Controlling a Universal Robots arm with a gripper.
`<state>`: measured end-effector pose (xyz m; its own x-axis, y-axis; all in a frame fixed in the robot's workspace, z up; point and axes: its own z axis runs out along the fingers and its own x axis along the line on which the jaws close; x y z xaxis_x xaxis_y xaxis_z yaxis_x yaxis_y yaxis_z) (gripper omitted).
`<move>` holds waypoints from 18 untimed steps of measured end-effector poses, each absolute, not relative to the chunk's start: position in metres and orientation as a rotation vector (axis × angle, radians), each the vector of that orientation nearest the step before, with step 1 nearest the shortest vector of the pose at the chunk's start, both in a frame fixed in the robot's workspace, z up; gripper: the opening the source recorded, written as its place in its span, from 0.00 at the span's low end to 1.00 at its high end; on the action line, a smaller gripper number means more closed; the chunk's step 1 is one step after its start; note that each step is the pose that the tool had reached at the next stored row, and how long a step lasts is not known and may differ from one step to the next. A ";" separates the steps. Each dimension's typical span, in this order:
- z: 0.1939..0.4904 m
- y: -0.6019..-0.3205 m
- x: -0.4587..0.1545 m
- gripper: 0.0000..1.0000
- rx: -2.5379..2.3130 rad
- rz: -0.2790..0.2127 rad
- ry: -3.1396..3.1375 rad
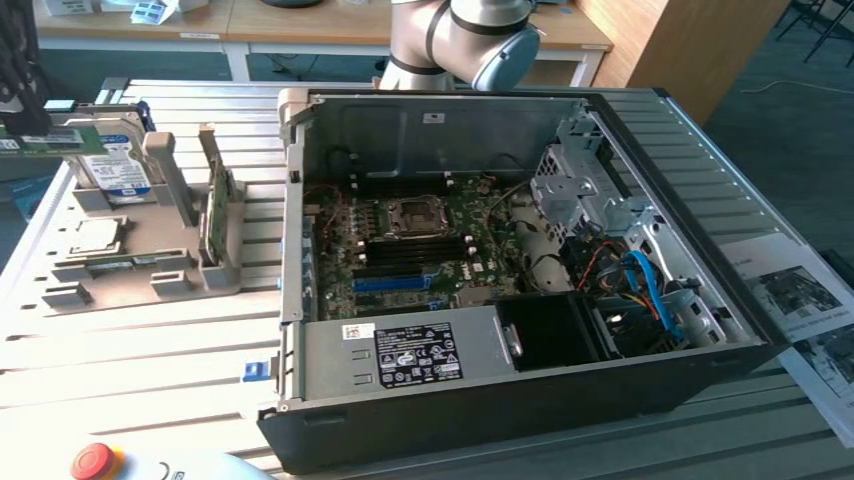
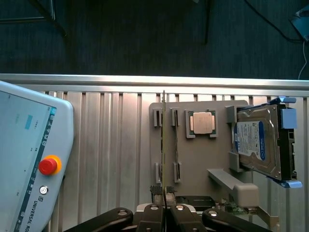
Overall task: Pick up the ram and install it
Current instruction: 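Pick up the ram and move it above insertion slot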
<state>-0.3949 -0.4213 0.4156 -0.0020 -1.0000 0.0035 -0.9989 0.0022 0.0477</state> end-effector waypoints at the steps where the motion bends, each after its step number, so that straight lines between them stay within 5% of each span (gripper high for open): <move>1: 0.416 -0.421 -0.395 0.12 2.193 -0.049 -2.198; 18: 0.419 -0.421 -0.391 0.12 2.194 -0.049 -2.197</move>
<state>-0.3907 -0.4213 0.4188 -0.0015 -1.0000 0.0034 -0.9989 0.0017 0.0477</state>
